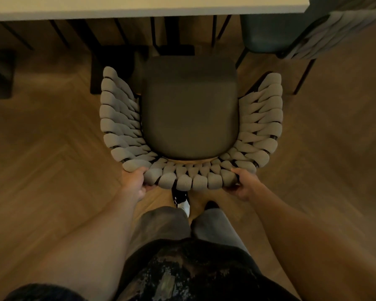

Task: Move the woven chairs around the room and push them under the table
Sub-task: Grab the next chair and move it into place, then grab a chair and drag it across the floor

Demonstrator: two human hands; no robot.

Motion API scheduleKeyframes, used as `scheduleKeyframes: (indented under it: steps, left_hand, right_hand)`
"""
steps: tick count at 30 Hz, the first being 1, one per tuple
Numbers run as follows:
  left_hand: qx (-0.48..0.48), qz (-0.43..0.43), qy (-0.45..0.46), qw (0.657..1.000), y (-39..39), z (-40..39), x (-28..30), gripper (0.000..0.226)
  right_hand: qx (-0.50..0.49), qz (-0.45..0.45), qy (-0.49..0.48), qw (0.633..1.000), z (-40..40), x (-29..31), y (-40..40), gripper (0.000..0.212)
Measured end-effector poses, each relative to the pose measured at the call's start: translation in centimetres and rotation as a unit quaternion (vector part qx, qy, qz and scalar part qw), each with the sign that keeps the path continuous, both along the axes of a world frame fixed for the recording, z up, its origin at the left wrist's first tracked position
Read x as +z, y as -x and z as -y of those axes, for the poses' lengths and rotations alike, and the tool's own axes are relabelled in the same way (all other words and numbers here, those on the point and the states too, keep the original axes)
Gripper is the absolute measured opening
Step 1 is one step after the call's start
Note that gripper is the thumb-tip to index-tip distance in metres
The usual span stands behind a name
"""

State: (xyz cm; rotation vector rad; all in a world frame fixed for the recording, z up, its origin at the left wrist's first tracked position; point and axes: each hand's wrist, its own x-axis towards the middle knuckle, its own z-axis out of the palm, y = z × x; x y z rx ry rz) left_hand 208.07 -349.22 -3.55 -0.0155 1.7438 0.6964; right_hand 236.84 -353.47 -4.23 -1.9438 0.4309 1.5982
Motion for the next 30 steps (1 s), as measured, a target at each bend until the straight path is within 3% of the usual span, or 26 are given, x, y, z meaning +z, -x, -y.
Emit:
scheduleKeyframes:
  steps: [12, 16, 19, 24, 27, 30]
  left_hand:
    - [-0.022, 0.015, 0.053, 0.998, -2.1, 0.0, 0.1, 0.01]
    - [-0.036, 0.04, 0.047, 0.997, -1.7, 0.1, 0.1, 0.011]
    - [-0.049, 0.045, 0.038, 0.997, -1.3, 0.3, 0.2, 0.027]
    - [-0.054, 0.04, 0.018, 0.998, -0.3, 1.9, 0.6, 0.045]
    - [-0.07, -0.002, 0.011, 0.998, 0.0, 3.8, 1.2, 0.027]
    - [-0.165, -0.058, 0.024, 0.984, 0.2, 6.4, 1.7, 0.024]
  right_hand:
    - [-0.002, -0.015, 0.002, 1.0, 0.2, -1.2, -2.3, 0.043]
    - [-0.001, -0.022, -0.021, 1.0, 1.0, -1.1, -2.2, 0.038]
    - [0.016, -0.02, -0.041, 0.999, 1.8, -0.9, -2.2, 0.036]
    - [0.129, -0.01, -0.061, 0.99, 3.5, 0.0, -2.7, 0.023]
    - [0.229, 0.028, -0.062, 0.971, 4.7, 0.2, -2.7, 0.023]
    - [0.317, 0.04, -0.066, 0.945, 5.8, 0.2, -2.5, 0.038]
